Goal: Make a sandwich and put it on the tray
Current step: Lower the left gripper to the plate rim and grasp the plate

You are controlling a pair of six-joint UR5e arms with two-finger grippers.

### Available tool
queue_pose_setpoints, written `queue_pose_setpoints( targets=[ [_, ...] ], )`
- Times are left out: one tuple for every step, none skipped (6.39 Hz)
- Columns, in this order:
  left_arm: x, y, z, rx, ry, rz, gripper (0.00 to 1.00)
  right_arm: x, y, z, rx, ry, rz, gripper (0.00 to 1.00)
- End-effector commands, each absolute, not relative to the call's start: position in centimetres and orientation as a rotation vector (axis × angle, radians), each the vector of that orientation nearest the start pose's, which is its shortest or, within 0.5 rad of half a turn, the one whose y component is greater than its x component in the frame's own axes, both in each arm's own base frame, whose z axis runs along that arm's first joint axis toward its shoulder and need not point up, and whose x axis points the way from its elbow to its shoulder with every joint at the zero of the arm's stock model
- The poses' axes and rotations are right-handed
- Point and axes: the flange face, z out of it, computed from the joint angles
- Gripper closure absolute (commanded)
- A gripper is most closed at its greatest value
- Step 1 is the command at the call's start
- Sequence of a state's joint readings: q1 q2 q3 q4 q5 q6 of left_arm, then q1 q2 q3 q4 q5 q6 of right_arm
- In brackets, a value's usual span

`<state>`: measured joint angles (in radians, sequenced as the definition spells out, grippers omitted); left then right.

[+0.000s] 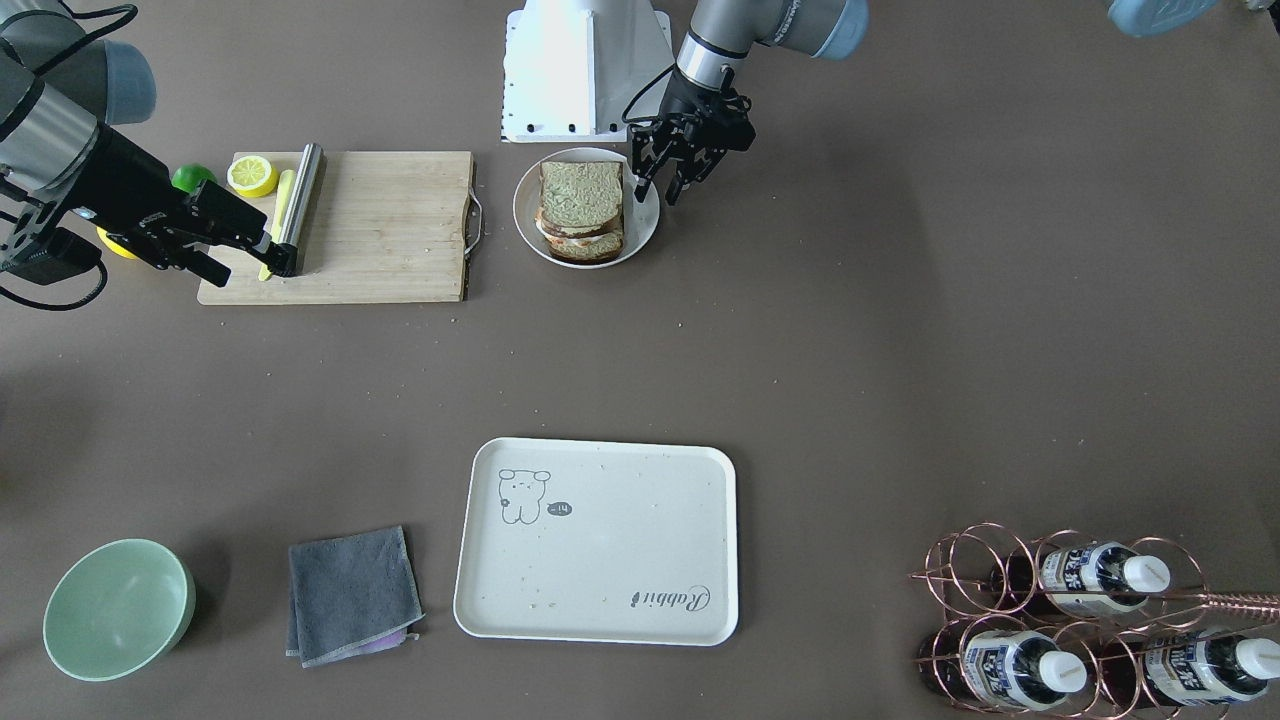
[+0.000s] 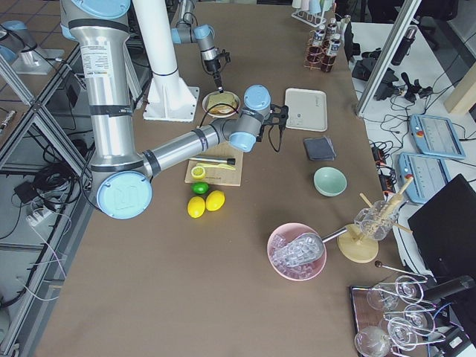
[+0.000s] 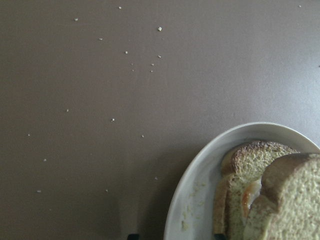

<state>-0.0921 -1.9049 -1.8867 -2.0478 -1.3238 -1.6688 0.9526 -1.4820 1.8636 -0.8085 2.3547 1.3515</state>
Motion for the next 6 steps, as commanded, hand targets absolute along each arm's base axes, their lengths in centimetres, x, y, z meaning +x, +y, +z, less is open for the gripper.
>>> queue_pose_setpoints(
  targets=[
    [56.8,-20.9,28.1,0.221,1.119,-0.307,0.6,-24.3,-44.8,38.1,0.014,-1.271,0.184,0.0],
    [56.9,-20.9,28.2,0.221,1.117,-0.307,0.76,-24.3,-44.7,38.3,0.013,-1.27,0.184,0.0],
    [56.8,-21.0,28.1,0.234,1.116,-0.313,1.0,-24.1,-44.5,38.8,0.007,-1.264,0.189,0.0],
    [56.9,-21.0,28.1,0.232,1.117,-0.313,1.0,-24.1,-44.5,38.8,0.007,-1.264,0.189,0.0],
    [56.5,-21.1,27.6,0.229,1.129,-0.315,1.0,-23.9,-44.4,39.1,0.003,-1.261,0.193,0.0],
    [55.3,-21.5,26.1,0.225,1.161,-0.316,1.0,-23.8,-44.3,39.0,0.006,-1.263,0.191,0.0]
  ],
)
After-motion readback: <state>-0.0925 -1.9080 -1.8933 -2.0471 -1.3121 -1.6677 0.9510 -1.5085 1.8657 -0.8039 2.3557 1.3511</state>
